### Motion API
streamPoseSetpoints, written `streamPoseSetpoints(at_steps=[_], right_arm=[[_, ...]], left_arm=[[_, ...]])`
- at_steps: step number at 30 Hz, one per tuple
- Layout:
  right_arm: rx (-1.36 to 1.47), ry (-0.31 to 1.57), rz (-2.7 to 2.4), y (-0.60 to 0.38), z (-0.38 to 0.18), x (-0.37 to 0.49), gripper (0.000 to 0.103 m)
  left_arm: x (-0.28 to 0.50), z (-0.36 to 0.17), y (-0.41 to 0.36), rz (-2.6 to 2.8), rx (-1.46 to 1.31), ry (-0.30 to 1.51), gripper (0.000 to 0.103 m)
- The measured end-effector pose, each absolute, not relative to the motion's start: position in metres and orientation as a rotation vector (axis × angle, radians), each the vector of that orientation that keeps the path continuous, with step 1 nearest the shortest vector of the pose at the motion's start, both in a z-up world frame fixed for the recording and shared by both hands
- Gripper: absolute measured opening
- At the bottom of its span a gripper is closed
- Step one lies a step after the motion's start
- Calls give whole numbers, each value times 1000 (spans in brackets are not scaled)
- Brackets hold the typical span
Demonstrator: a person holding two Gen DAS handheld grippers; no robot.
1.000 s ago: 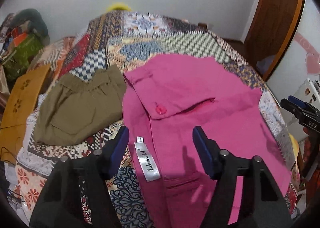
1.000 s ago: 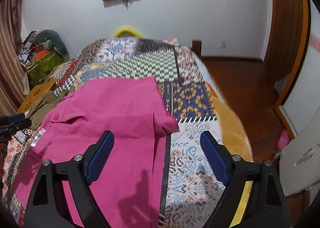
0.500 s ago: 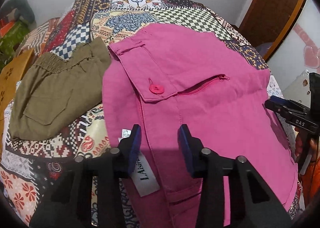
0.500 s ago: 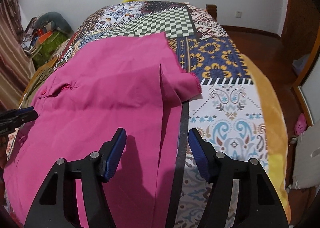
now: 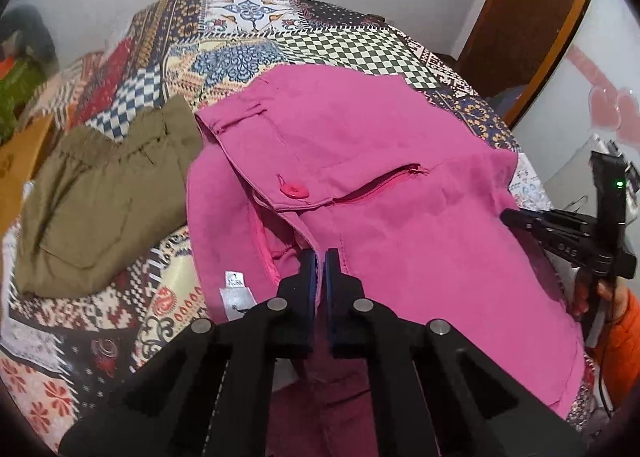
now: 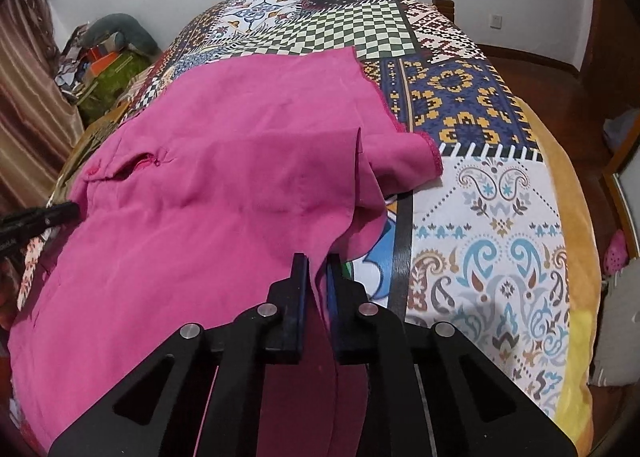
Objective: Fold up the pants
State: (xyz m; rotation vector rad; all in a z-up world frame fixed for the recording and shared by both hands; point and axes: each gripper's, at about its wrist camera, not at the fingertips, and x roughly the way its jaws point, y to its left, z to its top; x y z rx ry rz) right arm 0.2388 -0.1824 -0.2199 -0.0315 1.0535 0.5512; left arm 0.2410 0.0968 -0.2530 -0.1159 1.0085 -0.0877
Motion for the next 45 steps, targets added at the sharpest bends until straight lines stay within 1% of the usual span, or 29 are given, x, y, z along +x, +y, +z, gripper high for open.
streamPoseSetpoints(at_steps=[5,10,16,19,20,21,22,23,24,26,30,34,35,36,37,45], right_arm=[[-53,1050,535,-189,-220,230,6],[-42,1061,535,-194,-221,222,5],[-13,1087,529,-194,-219,222,6],[2,1081,528,-196,-208,224,6],[0,1074,525,-196,-204,225,8],[-3,1063,521,-196,-199,227,13],[-3,1048,520,-196,-193,230,16],[-2,1032,522,-197,-188,231,24],[-2,1012,524,-197,-182,233,32],[-10,963,522,-196,-170,239,37],[-13,920,519,-191,-159,254,37],[-27,904,504,-186,-161,269,37],[-35,908,495,-184,-164,274,39],[-41,913,489,-183,-167,276,45],[-46,917,481,-182,-172,281,48],[-50,990,478,-184,-201,315,48]], left_arm=[[245,-259,104,-34,-86,1029,3],[245,-271,112,-35,-120,1058,3],[246,-261,113,-18,-149,1077,4],[243,-248,110,-6,-115,1055,15],[242,-241,110,-1,-111,1039,24],[242,-236,110,3,-111,1027,35],[242,-230,111,8,-114,1007,39],[242,-222,113,11,-116,980,42],[243,-218,114,13,-116,966,43],[250,-210,118,21,-117,946,43],[267,-208,128,45,-124,942,43],[281,-217,134,56,-138,964,43],[284,-220,135,55,-145,971,43],[287,-225,136,52,-156,985,43],[289,-229,136,51,-162,993,43],[310,-261,137,16,-197,1058,43]])
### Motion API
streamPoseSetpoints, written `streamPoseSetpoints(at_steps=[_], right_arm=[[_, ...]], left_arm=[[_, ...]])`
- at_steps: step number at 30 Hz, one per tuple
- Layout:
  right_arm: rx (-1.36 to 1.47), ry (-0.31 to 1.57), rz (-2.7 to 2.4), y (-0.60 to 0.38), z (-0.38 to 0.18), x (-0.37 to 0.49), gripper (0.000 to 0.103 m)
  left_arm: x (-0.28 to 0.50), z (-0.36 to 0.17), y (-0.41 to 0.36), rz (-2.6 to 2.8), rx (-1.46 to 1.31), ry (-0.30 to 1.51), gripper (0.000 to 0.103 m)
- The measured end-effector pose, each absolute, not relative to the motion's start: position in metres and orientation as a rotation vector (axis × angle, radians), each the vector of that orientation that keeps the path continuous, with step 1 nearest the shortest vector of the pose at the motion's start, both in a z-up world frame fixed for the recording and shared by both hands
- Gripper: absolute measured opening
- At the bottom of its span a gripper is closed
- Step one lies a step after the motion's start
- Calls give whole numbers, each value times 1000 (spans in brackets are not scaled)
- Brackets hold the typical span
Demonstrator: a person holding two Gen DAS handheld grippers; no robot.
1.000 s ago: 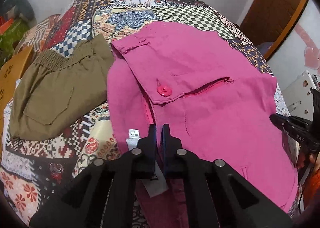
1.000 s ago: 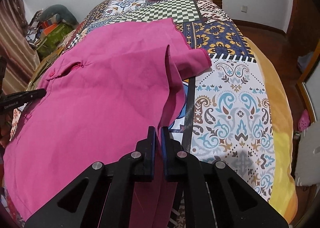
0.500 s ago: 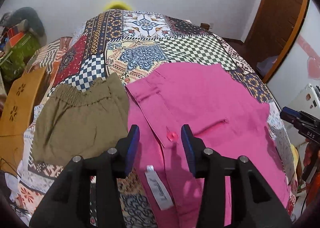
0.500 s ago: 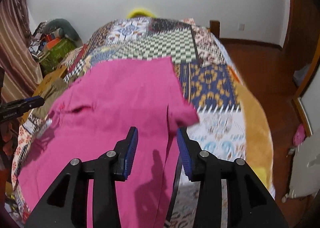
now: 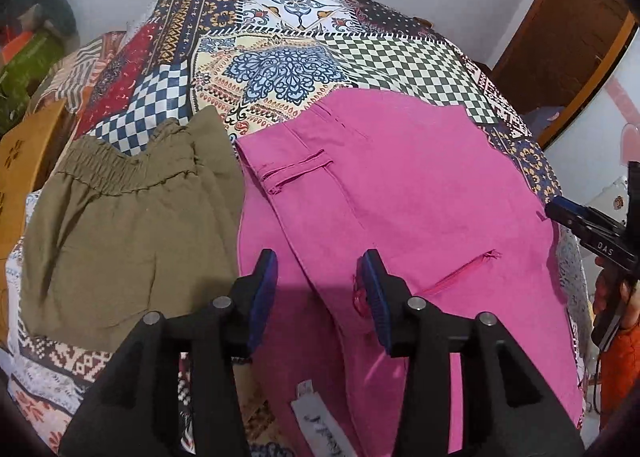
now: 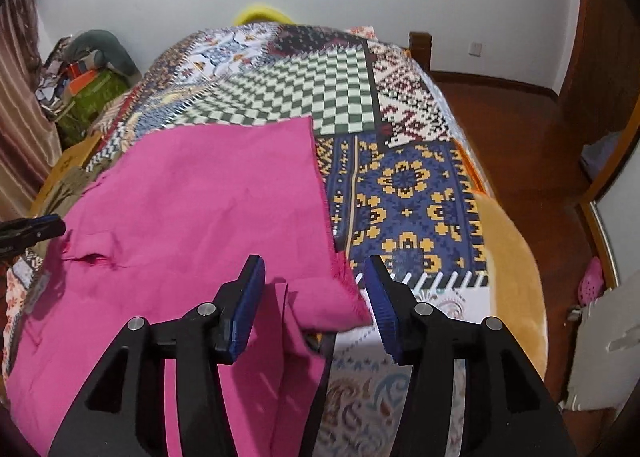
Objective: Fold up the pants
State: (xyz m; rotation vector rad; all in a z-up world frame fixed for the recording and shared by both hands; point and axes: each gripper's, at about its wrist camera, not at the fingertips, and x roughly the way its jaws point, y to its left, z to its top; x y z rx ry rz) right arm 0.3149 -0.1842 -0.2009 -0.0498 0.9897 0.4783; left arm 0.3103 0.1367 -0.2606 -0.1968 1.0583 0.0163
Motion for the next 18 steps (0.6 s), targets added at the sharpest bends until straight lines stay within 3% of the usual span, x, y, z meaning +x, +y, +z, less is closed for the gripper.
streamPoseSetpoints(at_steps=[8,11,14,18], right_arm=[[-75,1019,551,-167,-223,324,48],[-130,994,550,-160,-226,319,33],[-144,982,555,-161,-225,316,17],[-159,976,555,-161,-225,317,11]], left_arm=[[321,-270,139,35,-232,1032,43],[322,-270,140,33,-244,1025,41],[322,-269,141,46,-236,1019,26],[321,-266,139,47,-203,1011,17]])
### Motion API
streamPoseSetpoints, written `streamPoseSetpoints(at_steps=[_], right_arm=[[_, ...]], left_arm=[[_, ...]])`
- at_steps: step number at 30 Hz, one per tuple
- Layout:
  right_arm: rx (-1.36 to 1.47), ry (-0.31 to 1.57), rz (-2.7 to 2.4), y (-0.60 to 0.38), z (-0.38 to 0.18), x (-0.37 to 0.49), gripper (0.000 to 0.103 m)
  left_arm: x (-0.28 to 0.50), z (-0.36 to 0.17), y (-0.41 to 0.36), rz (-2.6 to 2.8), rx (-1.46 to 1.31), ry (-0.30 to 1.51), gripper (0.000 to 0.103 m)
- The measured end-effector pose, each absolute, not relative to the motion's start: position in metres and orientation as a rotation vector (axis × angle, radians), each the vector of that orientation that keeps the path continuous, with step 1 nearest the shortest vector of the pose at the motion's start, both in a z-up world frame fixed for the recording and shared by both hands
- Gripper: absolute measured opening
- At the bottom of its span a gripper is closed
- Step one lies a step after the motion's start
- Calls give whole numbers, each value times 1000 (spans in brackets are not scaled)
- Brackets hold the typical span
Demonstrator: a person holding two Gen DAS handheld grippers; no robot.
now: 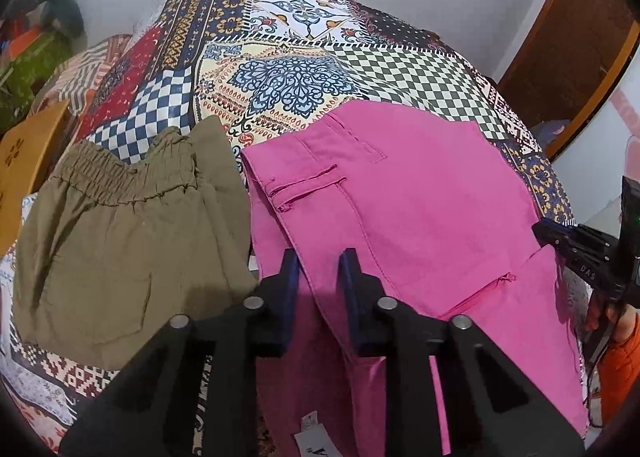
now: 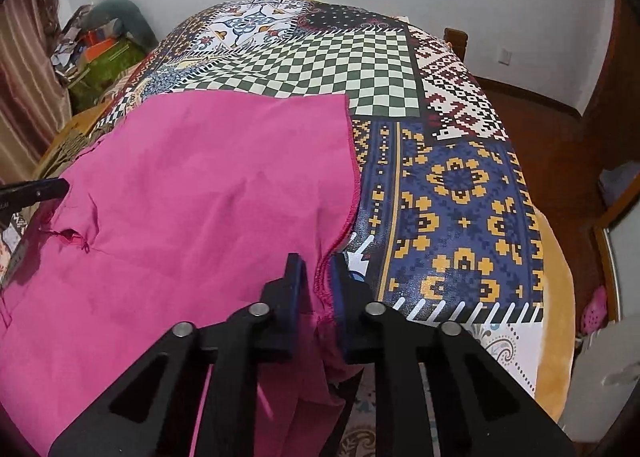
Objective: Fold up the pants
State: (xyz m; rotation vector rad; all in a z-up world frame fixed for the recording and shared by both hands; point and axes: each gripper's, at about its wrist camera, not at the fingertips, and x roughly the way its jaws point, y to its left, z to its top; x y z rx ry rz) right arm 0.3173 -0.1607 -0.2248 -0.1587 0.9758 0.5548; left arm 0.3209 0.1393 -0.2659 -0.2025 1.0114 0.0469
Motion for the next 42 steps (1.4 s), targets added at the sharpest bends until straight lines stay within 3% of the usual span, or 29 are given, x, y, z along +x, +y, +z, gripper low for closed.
streamPoseSetpoints(at_steps=[6,20,23,27,29,35,42], right_arm=[[-225,965,537,-157,-225,313,9],[-131,1030,514,-176,-211,321,13],[-98,1015,520,-178,-197,323,17],[-91,939,528,-176,-174,324,38],[-103,896,535,-173,-162,326,41],[-104,851,540,-161,-146,345,42],[-110,850,538,-153,-152,368,42]], left_arm=[[323,-259,138,44,-179,985,8],[326,-250,129,31,-96,1036,10],[324,-236,130,32,-86,1011,15],[326,-216,134,37,-78,968,31],[329,-207,137,45,-72,948,35],[345,-195,154,68,-83,919,49],[375,-222,176,90,-112,979,49]])
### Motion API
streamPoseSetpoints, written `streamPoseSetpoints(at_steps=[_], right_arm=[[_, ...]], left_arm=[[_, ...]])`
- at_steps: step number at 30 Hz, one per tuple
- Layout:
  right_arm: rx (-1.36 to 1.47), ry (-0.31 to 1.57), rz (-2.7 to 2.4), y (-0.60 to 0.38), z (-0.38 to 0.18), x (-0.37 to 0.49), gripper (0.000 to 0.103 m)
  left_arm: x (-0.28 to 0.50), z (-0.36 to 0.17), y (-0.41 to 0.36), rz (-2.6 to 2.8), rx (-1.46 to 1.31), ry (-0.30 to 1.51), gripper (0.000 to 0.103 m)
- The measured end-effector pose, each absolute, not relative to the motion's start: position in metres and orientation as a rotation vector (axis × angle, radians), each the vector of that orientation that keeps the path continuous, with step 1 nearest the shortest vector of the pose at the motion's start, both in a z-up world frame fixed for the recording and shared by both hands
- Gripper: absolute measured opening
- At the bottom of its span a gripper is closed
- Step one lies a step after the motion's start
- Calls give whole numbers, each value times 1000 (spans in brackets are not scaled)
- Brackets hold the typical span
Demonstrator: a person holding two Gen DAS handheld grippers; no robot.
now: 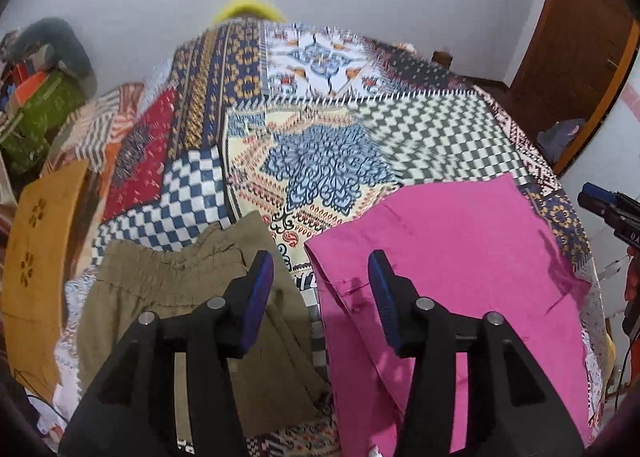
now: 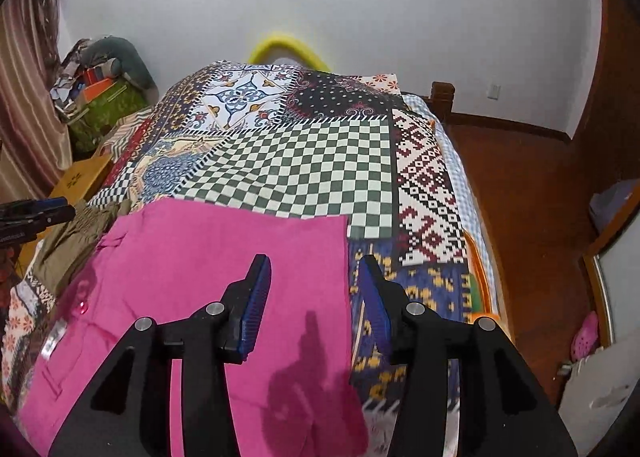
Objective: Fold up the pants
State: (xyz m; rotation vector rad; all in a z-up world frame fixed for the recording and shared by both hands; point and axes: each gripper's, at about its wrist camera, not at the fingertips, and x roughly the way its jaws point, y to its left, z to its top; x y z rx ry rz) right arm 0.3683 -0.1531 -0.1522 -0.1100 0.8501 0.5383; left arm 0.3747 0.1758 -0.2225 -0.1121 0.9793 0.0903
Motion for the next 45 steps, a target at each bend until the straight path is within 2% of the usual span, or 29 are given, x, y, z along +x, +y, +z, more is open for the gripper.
streamPoseSetpoints(at_steps=[14,22,31,32,33,34,36,38,45], right_arm=[[-152,940,512,-135,-203,420,42],[-133,977,525,-128,-224,443,42],[-147,990,550,-115,-234,458,42],[-164,992,555,-111,-235,457,42],[-180,988,559,-109,-236,456,41],[-210,982,564,-105,-237,453,38],[-247,975,571,-99,-238,449,21],[-254,971,578,-97,-237,446,11],[-242,903,562,-99,-222,441,5]], left_arm=[[414,-286,184,77,-148,1087,49],[421,-301,186,26,-174,1091,49],[428,-303,187,-24,-195,1084,37],[428,-302,186,-30,-196,1083,32],[429,-302,186,-38,-196,1083,26],[430,-302,183,-41,-185,1082,24],[430,-300,180,-36,-163,1079,14],[430,-299,177,-27,-139,1076,12],[425,-283,175,14,-75,1039,8]])
